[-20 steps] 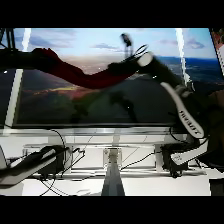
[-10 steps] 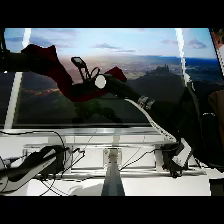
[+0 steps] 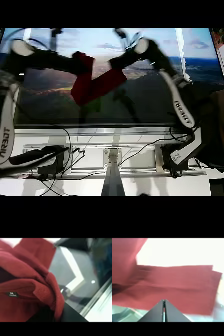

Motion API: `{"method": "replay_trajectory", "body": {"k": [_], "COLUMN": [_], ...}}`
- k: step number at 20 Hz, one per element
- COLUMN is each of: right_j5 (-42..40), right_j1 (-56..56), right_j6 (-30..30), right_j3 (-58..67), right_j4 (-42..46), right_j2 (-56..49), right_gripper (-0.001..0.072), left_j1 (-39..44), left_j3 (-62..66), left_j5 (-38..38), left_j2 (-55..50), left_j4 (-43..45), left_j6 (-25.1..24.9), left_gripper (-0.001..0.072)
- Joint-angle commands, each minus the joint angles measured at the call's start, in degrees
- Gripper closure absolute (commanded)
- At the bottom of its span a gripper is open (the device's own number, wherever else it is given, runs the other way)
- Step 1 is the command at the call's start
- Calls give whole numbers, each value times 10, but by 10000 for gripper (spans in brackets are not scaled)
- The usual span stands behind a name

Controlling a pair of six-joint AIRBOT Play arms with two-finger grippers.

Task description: Fold the clothes and pants, and hang the long-sleeved shirts on hangers.

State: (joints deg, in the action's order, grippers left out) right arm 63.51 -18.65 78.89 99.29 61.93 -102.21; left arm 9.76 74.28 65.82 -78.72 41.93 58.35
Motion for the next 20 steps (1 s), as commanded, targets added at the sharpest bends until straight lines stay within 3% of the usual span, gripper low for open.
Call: {"method": "replay_trajectory", "body": {"k": [1, 4, 5, 6, 7, 8, 9, 15, 20], "right_j5": [83, 108, 113, 118, 115, 106, 93, 14, 45], "right_j1": [122, 189, 202, 211, 218, 222, 222, 222, 206], "right_j6": [0, 1, 1, 0, 0, 0, 0, 45, 39], "right_j3": [2, 2, 2, 2, 2, 2, 2, 0, 0], "right_j4": [14, 13, 12, 13, 14, 14, 14, -3, -183], "right_j2": [24, 26, 26, 26, 26, 25, 24, -21, -119], "right_gripper": [701, 700, 700, 669, 468, 188, 86, 92, 82], "left_j1": [78, 123, 135, 143, 149, 150, 150, 139, 131], "left_j3": [1, 1, 1, 1, 1, 1, 1, 1, 1], "left_j5": [-142, -263, -309, -342, -362, -362, -358, -345, -346], "left_j2": [-43, -54, -58, -61, -62, -61, -61, -44, -43], "left_j4": [-41, -64, -65, -65, -67, -67, -66, -64, -64], "left_j6": [0, -1, 0, 0, 2, 2, 2, -1, -3], "left_gripper": [693, 686, 493, 15, -7, -7, -6, -4, -1]}}
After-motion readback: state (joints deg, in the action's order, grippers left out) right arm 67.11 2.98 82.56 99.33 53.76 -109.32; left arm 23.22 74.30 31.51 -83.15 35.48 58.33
